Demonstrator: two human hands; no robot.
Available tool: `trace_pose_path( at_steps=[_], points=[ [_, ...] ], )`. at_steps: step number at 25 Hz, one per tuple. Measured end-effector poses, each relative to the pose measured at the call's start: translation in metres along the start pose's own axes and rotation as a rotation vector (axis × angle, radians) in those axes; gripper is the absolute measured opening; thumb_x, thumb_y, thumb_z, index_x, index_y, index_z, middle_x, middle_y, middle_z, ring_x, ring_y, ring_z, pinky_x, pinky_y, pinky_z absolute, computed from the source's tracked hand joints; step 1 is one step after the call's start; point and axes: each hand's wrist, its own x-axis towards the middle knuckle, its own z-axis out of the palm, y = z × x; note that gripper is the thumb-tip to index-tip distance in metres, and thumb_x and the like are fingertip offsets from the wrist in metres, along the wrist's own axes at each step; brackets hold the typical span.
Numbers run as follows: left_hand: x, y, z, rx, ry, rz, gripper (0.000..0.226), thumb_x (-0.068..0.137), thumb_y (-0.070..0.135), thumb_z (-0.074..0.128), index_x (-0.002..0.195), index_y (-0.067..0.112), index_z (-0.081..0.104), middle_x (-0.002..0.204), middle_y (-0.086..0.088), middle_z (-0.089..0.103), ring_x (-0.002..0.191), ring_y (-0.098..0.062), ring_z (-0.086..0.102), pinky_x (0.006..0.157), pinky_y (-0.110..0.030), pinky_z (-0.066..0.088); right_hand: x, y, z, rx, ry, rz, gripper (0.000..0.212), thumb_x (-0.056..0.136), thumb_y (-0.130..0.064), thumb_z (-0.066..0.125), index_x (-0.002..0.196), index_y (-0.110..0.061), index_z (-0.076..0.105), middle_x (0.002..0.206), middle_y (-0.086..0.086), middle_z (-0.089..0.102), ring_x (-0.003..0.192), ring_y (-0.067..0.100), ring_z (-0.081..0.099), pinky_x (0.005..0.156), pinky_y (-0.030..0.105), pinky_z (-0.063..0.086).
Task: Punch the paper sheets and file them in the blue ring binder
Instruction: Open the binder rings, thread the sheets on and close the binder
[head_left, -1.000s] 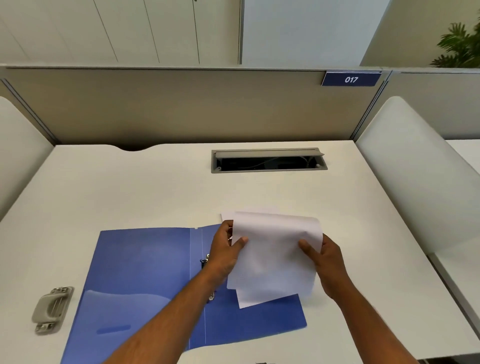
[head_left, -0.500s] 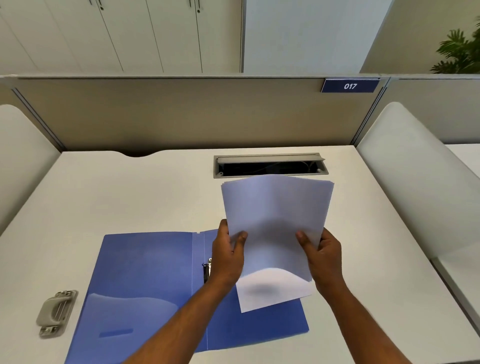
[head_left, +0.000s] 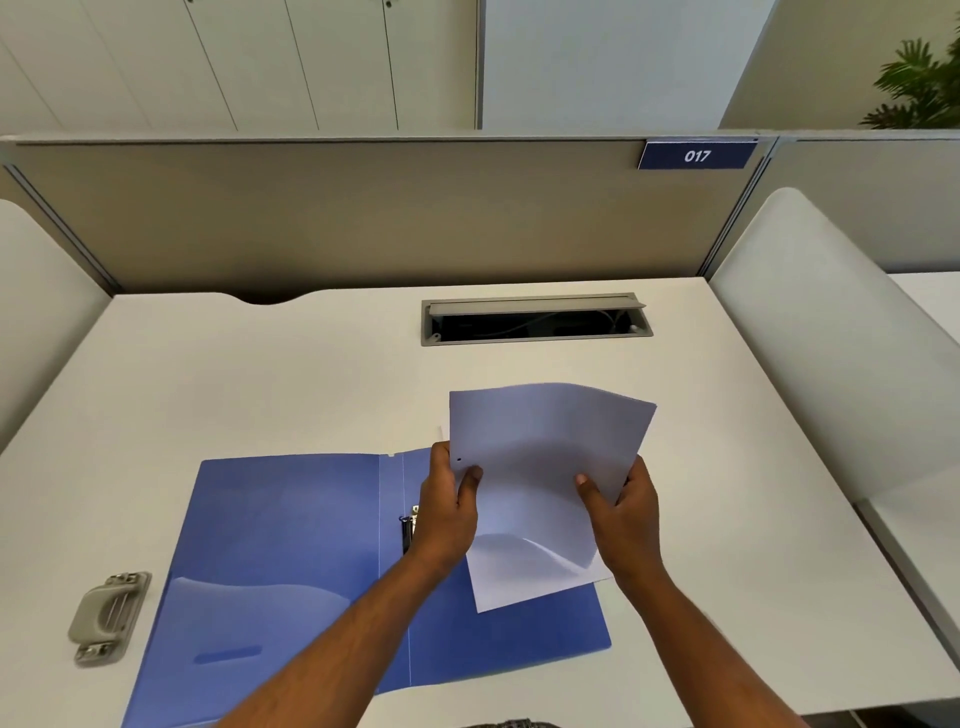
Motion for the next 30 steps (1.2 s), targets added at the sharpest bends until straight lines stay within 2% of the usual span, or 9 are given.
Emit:
trace_pose_path(
  at_steps=[3,6,10,14,16,20,23,26,30],
  points=[
    [0.000,-0.003,0.002,-0.010,0.001,-0.026,0.034,0.101,0.016,0.050,0.134,0.018,0.042,0.122,0.009,0.058,0.109,-0.009,0.058,0.084,-0.004,0.044,-0.003,0.004,0.000,-0.004,0.009,0.014,0.040,0.093,-0.019,0.071,0.130,-0.023,0.056,0.113,-0.002,0.068,0.102,0.015,0.067,0.084,0.029,0.061],
    [-0.001,-0.007,0.003,-0.043,0.005,-0.040,0.037,0.100,0.016,0.052,0.135,0.019,0.040,0.122,0.009,0.060,0.111,-0.010,0.059,0.094,-0.022,0.048,0.000,0.005,-0.002,-0.011,0.016,0.005,0.040,0.092,-0.016,0.072,0.129,-0.020,0.058,0.109,-0.010,0.068,0.099,0.010,0.067,0.076,0.013,0.059],
    [0.000,-0.014,0.007,0.028,-0.049,-0.127,0.031,0.101,0.018,0.049,0.131,0.015,0.042,0.120,0.002,0.062,0.112,-0.018,0.060,0.091,-0.021,0.046,-0.003,0.017,0.002,-0.050,-0.037,0.067,0.036,0.095,-0.016,0.069,0.128,-0.022,0.056,0.109,-0.007,0.068,0.099,0.012,0.067,0.086,0.030,0.059],
    [0.009,-0.007,0.002,0.099,-0.043,-0.176,0.030,0.102,0.018,0.047,0.131,0.014,0.042,0.117,0.005,0.058,0.107,-0.018,0.058,0.085,-0.022,0.042,0.006,0.011,-0.001,-0.161,-0.042,0.046,0.030,0.097,-0.016,0.066,0.125,-0.017,0.059,0.110,0.000,0.067,0.096,0.022,0.067,0.082,0.029,0.058],
    [0.015,-0.008,-0.006,0.138,-0.084,-0.224,0.031,0.102,0.020,0.046,0.133,0.015,0.041,0.121,0.004,0.055,0.107,-0.018,0.055,0.089,-0.029,0.043,0.009,0.007,-0.004,-0.210,-0.091,0.047,0.030,0.096,-0.019,0.067,0.125,-0.017,0.060,0.111,-0.002,0.066,0.093,0.018,0.066,0.087,0.037,0.059],
    [0.022,-0.027,-0.023,0.166,-0.217,-0.382,0.038,0.098,0.032,0.045,0.135,0.022,0.044,0.129,0.004,0.058,0.115,-0.021,0.058,0.103,-0.044,0.047,0.005,0.005,-0.006,-0.212,-0.218,0.110,0.038,0.095,-0.031,0.067,0.130,-0.021,0.056,0.115,-0.007,0.064,0.097,0.015,0.066,0.089,0.037,0.058],
    [0.016,-0.037,-0.033,0.117,-0.245,-0.452,0.035,0.099,0.030,0.047,0.132,0.021,0.048,0.127,0.002,0.061,0.113,-0.020,0.060,0.101,-0.044,0.049,-0.002,0.014,-0.001,-0.203,-0.208,0.130,0.035,0.093,-0.029,0.072,0.125,-0.018,0.064,0.112,-0.004,0.071,0.097,0.019,0.069,0.086,0.040,0.060],
    [0.005,-0.045,-0.048,0.070,-0.181,-0.512,0.020,0.099,0.029,0.052,0.115,0.017,0.055,0.108,-0.001,0.065,0.096,-0.020,0.064,0.083,-0.034,0.055,-0.010,0.021,0.005,-0.150,-0.236,0.185,0.023,0.091,-0.021,0.075,0.113,-0.021,0.071,0.102,-0.003,0.077,0.089,0.022,0.073,0.079,0.040,0.060],
    [-0.009,-0.064,-0.076,0.044,0.198,-0.418,0.009,0.096,0.015,0.056,0.103,0.019,0.059,0.098,-0.002,0.067,0.090,-0.023,0.065,0.071,-0.031,0.054,-0.016,0.028,0.002,-0.108,-0.291,0.288,0.019,0.089,-0.015,0.076,0.107,-0.021,0.074,0.096,0.000,0.079,0.087,0.029,0.075,0.073,0.042,0.061]
  ],
)
